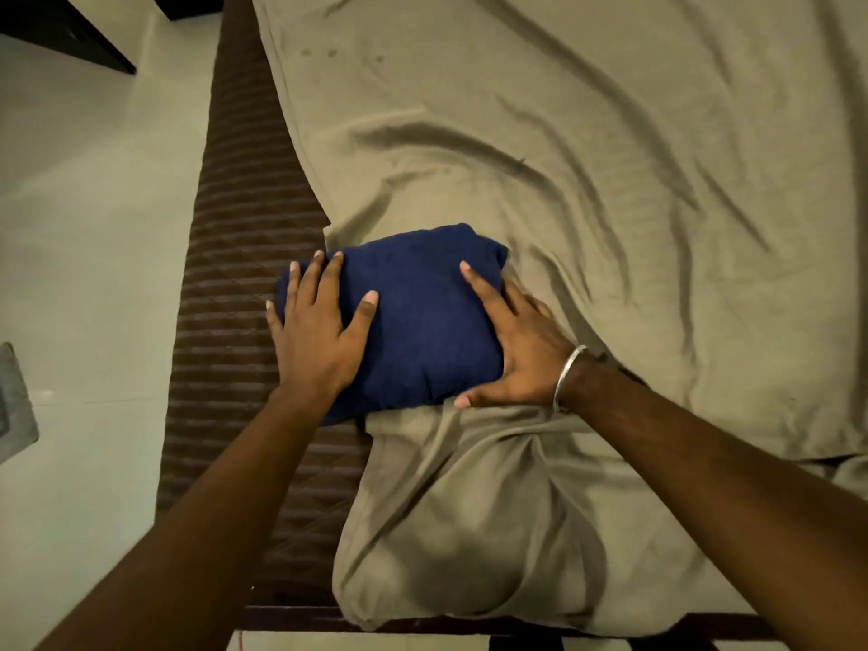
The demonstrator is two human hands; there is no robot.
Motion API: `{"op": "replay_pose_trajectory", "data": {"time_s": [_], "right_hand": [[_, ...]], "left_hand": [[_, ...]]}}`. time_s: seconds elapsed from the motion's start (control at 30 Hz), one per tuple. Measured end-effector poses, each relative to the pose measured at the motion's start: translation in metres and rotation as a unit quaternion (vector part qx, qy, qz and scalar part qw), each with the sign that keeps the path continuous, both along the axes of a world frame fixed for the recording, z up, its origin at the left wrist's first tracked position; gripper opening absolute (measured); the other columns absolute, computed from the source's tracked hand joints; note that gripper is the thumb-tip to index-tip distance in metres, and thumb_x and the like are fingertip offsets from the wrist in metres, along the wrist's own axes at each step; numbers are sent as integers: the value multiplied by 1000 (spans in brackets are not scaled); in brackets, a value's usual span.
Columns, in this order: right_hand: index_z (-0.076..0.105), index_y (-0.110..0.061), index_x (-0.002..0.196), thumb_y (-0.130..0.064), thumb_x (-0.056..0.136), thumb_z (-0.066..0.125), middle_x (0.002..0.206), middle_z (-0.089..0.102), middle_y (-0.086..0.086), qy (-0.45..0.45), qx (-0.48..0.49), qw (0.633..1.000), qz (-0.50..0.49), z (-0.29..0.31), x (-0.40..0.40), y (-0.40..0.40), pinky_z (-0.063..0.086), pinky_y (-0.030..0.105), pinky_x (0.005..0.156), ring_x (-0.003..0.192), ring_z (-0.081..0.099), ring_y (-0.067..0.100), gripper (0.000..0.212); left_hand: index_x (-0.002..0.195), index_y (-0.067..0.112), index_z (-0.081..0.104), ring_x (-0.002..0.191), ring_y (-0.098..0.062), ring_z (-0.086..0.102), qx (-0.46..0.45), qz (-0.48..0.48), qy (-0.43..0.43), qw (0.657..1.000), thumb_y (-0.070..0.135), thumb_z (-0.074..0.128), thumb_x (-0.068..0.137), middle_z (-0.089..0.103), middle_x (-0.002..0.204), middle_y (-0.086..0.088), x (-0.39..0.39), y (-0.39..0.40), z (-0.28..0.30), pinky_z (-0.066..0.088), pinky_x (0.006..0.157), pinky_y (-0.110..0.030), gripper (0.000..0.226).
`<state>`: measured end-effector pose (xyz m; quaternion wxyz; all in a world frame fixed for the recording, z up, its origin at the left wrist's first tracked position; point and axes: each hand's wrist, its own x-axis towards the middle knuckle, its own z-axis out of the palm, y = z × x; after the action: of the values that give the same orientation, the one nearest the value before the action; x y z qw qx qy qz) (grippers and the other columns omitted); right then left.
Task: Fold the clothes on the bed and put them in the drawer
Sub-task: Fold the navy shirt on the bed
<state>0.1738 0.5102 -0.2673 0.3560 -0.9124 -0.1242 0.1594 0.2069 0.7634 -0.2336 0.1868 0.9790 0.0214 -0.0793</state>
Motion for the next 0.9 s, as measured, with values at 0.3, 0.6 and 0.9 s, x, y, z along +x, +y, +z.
{"op": "replay_pose_trajectory", "data": {"time_s": [0.3,0.6,0.9], "right_hand": [[13,-29,156,-67,47,85,159,23,-7,137,320,935,-68,-13,14,-26,27,20,115,144,25,3,136],[72,-18,98,-28,84,73,93,74,1,86,176,900,-390,7,-32,-168,54,32,87,90,69,19,17],[62,-10,120,-30,79,69,126,56,17,-29,-148,796,-586,-3,-159,-477,46,40,86,105,59,39,46]], "left_hand": [[157,24,19,152,-10,1,33,-15,-52,998,57,19,98,16,165,5,-42,-61,11,-7,120,-41,67],[145,18,44,143,-21,35,-41,-80,-49,995,41,33,100,48,149,-4,-66,-240,6,22,120,-47,52],[141,35,47,133,-25,46,-96,-223,32,970,61,42,79,49,147,3,-100,-529,-14,44,103,-48,67]]}}
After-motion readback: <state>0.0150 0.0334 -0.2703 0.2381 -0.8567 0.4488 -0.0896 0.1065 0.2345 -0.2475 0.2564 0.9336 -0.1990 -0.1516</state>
